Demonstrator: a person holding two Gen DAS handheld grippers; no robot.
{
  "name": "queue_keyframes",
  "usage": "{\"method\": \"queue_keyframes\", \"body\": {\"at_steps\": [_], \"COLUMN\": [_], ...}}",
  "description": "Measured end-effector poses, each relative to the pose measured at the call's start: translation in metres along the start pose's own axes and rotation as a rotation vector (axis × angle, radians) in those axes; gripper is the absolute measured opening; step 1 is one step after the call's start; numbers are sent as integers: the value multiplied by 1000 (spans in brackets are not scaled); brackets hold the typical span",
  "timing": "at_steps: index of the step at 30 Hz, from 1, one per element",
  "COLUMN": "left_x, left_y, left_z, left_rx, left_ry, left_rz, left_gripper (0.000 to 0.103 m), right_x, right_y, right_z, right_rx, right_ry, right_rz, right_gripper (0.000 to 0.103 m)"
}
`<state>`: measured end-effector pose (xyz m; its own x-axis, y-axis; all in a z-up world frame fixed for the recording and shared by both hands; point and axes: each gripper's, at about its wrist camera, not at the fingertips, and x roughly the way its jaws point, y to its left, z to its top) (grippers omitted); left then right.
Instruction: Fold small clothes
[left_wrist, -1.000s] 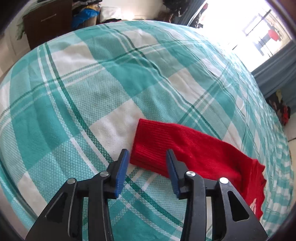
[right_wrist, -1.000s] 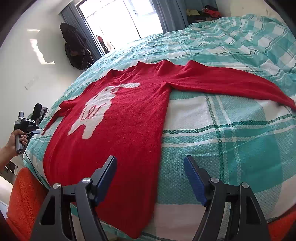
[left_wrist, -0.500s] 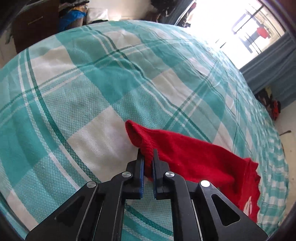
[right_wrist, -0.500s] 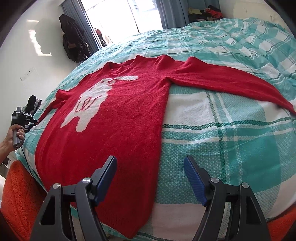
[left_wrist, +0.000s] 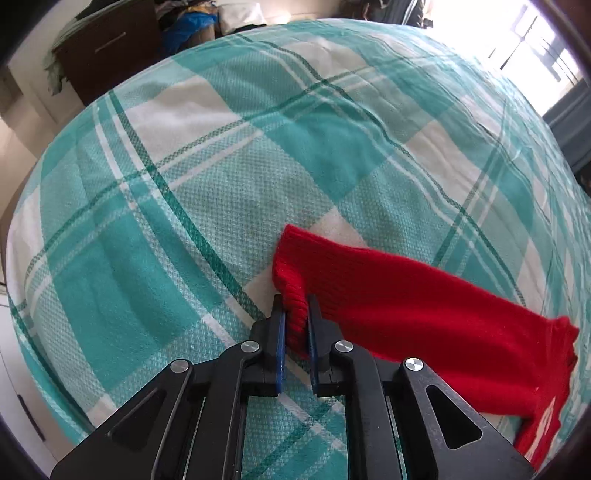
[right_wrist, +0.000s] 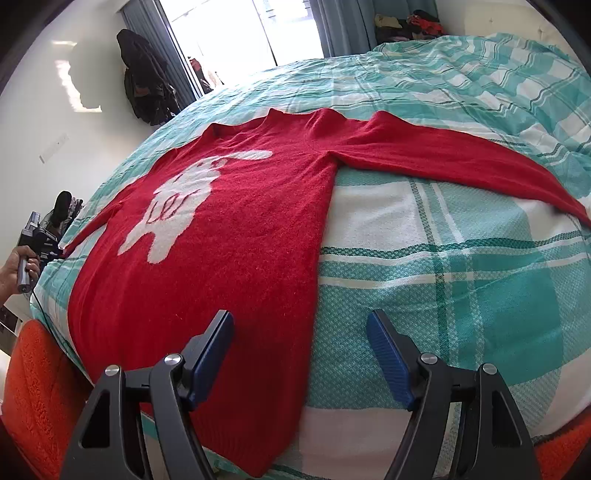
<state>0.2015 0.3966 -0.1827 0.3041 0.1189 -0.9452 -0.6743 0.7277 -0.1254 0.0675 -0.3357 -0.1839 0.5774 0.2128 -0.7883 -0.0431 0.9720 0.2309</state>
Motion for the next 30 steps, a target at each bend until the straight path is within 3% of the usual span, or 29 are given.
{"method": "queue_keyframes", "body": {"at_steps": [3,5,7,9,12,14,17,19,23,25,30], "left_x": [-18,-45,-68,-84,-76,-60,-31,-18,-4,-1,7], "left_y": [3,2,-8,-26,-69,-109,-159,-174,-180,-182,-180], "left_z": [-8,-19,-37,-62,-105,-129,-153,-154,-145,-143,-141], "left_rx": [-3,17,81,155,243,257,254,166,-20,-35,-100], "left_ry": [-43,-133,-183,-165,11,100,135,115,96,88,97], "left_rz": [53,71,6,-152,-462,-582,-605,-645,-712,-697,-727], "left_gripper": [36,40,40,40,40,38,31,31,29,15,11], "right_x": [-2,-3,-3,-2,2,3,3,1,-3,-2,1], "right_y": [-2,-4,-4,-2,2,4,5,4,2,0,0], "right_z": [0,0,1,2,2,2,2,1,0,0,2], "right_rx": [10,17,20,13,-8,-20,-25,-18,-7,-4,-2], "right_ry": [-2,-9,-14,-14,-12,-11,-13,-18,-26,-25,-24], "right_rz": [-4,-6,-8,-7,-11,-12,-12,-5,0,3,12], "right_gripper": [74,74,74,74,74,76,76,76,76,76,76]}}
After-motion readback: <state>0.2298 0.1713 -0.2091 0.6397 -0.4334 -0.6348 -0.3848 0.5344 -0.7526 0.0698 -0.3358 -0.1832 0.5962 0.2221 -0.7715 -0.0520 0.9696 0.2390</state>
